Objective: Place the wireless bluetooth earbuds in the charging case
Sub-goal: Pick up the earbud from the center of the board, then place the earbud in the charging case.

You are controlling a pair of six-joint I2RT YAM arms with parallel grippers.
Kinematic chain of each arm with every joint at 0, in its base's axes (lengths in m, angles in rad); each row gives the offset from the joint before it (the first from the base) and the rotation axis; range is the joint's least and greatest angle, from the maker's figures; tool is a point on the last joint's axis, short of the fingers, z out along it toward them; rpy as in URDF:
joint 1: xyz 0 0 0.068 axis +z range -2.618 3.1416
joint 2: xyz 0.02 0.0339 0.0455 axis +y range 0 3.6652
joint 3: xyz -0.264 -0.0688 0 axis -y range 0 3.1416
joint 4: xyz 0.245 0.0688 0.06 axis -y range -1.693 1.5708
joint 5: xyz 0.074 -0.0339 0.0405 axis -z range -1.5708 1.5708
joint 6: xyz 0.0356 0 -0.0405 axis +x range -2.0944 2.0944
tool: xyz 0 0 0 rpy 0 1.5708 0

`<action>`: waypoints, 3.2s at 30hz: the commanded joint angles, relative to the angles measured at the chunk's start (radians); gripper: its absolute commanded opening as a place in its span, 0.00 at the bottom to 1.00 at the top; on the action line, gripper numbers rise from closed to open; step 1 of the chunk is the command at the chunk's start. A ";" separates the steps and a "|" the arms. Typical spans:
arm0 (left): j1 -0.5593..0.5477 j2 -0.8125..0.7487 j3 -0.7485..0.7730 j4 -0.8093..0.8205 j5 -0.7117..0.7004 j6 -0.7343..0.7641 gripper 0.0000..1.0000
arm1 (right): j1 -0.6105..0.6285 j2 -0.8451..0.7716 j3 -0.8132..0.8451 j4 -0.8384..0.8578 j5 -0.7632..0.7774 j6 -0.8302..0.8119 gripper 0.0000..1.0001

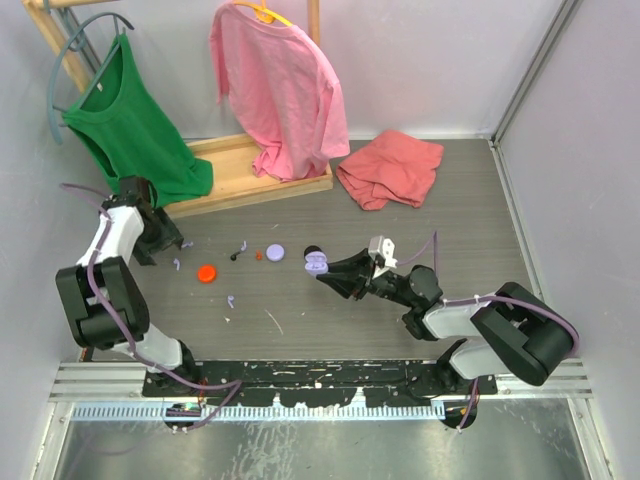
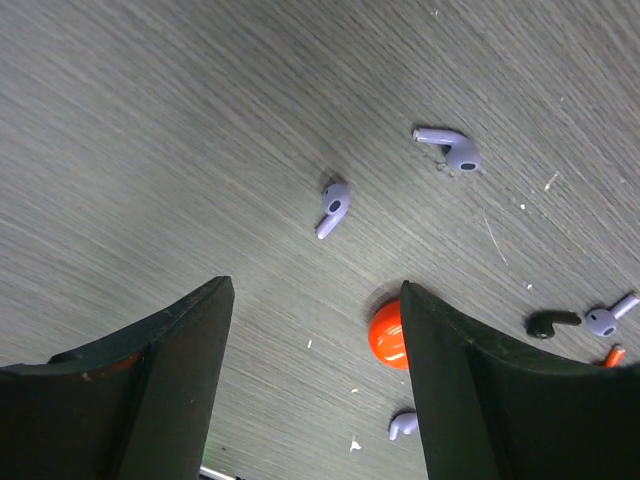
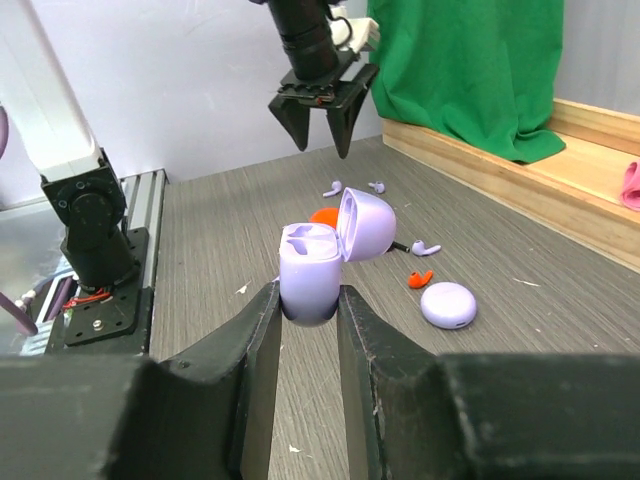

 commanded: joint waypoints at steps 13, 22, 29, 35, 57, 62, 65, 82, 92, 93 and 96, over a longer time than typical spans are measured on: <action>0.002 0.290 0.167 -0.005 0.013 0.035 0.37 | 0.037 -0.017 0.006 0.036 0.027 -0.095 0.01; 0.003 0.338 0.173 -0.020 0.005 0.051 0.28 | 0.040 -0.018 0.008 0.023 0.027 -0.104 0.01; 0.004 0.359 0.175 -0.023 0.012 0.059 0.29 | 0.042 -0.025 0.012 0.004 0.025 -0.115 0.01; 0.005 0.371 0.170 -0.028 0.063 0.040 0.25 | 0.044 -0.038 0.015 -0.021 0.027 -0.127 0.01; -0.001 -0.052 -0.097 0.083 0.303 -0.096 0.09 | 0.082 -0.108 0.024 -0.110 0.043 -0.185 0.01; -0.051 -0.212 -0.179 0.161 0.383 -0.142 0.09 | 0.091 -0.126 0.024 -0.113 0.055 -0.191 0.01; -0.082 -0.317 -0.228 0.227 0.431 -0.178 0.09 | 0.093 -0.134 0.028 -0.128 0.068 -0.207 0.01; -0.298 -0.698 -0.405 0.650 0.604 -0.358 0.09 | 0.095 -0.148 0.092 -0.174 0.154 -0.263 0.01; -0.467 -0.807 -0.455 0.843 0.578 -0.455 0.10 | 0.096 -0.100 0.115 -0.037 0.143 -0.270 0.01; -0.490 -0.815 -0.461 0.862 0.566 -0.461 0.10 | 0.096 -0.091 0.118 -0.022 0.142 -0.263 0.01; -0.545 -0.830 -0.473 0.914 0.548 -0.472 0.11 | 0.096 -0.076 0.130 0.007 0.137 -0.242 0.01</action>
